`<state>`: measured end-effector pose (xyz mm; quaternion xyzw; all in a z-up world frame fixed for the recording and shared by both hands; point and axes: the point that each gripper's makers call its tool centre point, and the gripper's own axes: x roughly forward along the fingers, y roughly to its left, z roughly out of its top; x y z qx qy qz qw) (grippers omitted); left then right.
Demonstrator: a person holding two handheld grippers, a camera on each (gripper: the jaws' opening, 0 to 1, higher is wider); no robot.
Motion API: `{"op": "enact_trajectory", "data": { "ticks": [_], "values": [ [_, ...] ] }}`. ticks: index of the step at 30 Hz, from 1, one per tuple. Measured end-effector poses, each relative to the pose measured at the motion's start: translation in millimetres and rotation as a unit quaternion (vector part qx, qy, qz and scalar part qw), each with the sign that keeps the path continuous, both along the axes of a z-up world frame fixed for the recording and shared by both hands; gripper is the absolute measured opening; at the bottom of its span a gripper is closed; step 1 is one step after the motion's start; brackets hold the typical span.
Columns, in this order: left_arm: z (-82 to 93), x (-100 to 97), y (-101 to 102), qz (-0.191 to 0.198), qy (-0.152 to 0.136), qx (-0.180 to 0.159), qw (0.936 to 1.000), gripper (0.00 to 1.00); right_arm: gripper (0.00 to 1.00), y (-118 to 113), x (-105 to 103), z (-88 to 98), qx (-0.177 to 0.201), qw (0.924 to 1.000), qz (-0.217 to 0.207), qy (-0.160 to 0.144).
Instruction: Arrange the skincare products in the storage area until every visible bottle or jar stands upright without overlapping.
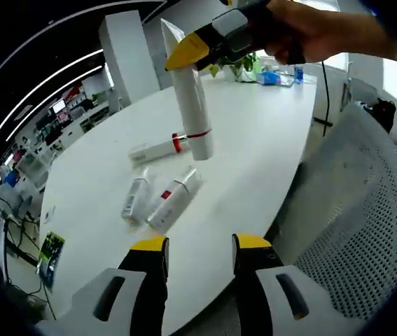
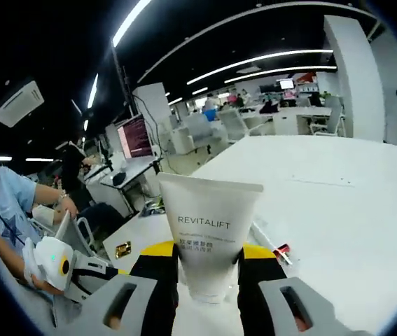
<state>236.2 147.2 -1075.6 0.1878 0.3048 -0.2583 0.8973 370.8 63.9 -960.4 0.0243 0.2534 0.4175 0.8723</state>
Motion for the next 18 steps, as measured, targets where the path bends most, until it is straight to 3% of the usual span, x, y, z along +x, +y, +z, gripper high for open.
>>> {"op": "enact_trajectory", "data": {
  "ticks": [4,9,13,18],
  "values": [
    [-6.0,-1.3,3.6,0.006,0.014,0.003,0.9999,0.31,0.25,-6.1,16.4,4.5,-0.011,0.9998,-0.011,-0.014],
    [-3.5,1.4,14.1,0.02,0.001,0.01,0.9997,0.34,0.25,-15.6,34.4,8.7,-0.017,0.9992,-0.027,-0.023],
    [-14.9,-3.8,21.3,0.017,0.017,0.024,0.9994,0.32,0.25,-22.5,48.2,11.8,-0.02,0.9988,-0.036,-0.027],
    [-14.7,-3.9,22.8,0.027,0.021,0.023,0.9992,0.3,0.25,-27.2,60.8,17.4,-0.028,0.9982,-0.041,-0.035]
  ]
}}
